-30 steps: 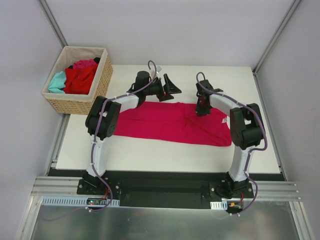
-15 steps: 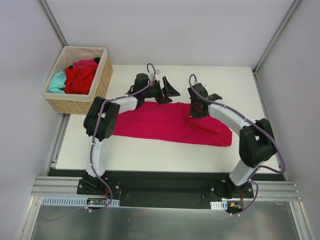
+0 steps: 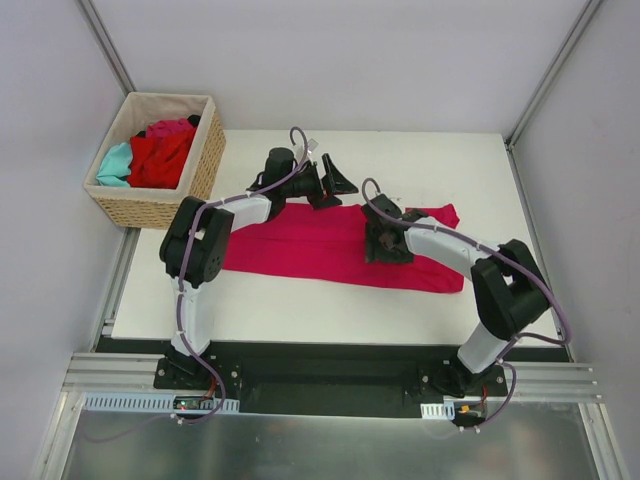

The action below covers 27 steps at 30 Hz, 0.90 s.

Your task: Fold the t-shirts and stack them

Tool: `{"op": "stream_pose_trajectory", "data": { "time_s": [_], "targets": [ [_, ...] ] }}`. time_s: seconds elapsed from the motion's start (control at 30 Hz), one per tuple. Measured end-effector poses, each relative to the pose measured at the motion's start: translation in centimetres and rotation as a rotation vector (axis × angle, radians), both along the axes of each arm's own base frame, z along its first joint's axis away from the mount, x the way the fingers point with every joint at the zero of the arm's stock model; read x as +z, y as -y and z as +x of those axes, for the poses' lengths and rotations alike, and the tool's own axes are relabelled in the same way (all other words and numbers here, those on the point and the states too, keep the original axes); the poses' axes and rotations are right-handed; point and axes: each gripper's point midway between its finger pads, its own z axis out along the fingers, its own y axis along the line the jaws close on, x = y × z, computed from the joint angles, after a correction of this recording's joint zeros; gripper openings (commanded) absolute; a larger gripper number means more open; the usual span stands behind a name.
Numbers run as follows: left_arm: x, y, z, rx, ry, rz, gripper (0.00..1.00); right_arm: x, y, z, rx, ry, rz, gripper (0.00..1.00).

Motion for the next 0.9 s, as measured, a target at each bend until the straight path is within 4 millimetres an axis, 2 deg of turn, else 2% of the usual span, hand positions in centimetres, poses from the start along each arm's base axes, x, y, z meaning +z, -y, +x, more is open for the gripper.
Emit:
{"op": "stream_pose_trajectory", "data": {
  "time_s": [0.03, 0.17, 0.4, 0.5, 0.6, 0.73, 0.8, 0.83, 0.9],
  "targets": [
    [0.0, 0.0, 0.0, 0.000, 0.000, 0.000, 0.99, 0.1, 0.0, 0.0, 0.000, 0.005, -0.003, 0.99],
    [0.3, 0.0, -0.2, -0.003, 0.005, 0.002, 0.99, 1.7, 0.6, 0.2, -0.002, 0.052, -0.022, 0.97],
    [2.2, -0.2, -1.7, -0.025, 0.054, 0.046, 0.99, 8.2, 2.0, 1.7, -0.048, 0.225, 0.023, 0.97],
    [3.2, -0.4, -1.8, -0.021, 0.088, 0.055, 0.99, 9.6, 3.4, 2.9, -0.089, 0.274, 0.009, 0.97],
    [3.3, -0.4, -1.7, -0.018, 0.091, 0.059, 0.99, 8.6, 5.0, 4.4, -0.137, 0.264, -0.021, 0.97],
    [3.0, -0.5, -1.8, -0.019, 0.073, 0.067, 0.99, 4.5, 7.1, 6.4, -0.195, 0.178, -0.078, 0.96],
    [2.9, -0.5, -1.7, -0.019, 0.074, 0.068, 0.99, 2.5, 8.0, 6.8, -0.213, 0.133, -0.104, 0.80],
    [2.9, -0.4, -1.7, -0.019, 0.076, 0.069, 0.99, 1.7, 8.3, 6.9, -0.214, 0.112, -0.112, 0.60],
    [2.6, -0.4, -1.6, -0.020, 0.078, 0.075, 0.99, 0.8, 8.7, 6.9, -0.212, 0.085, -0.113, 0.43]
  ]
}}
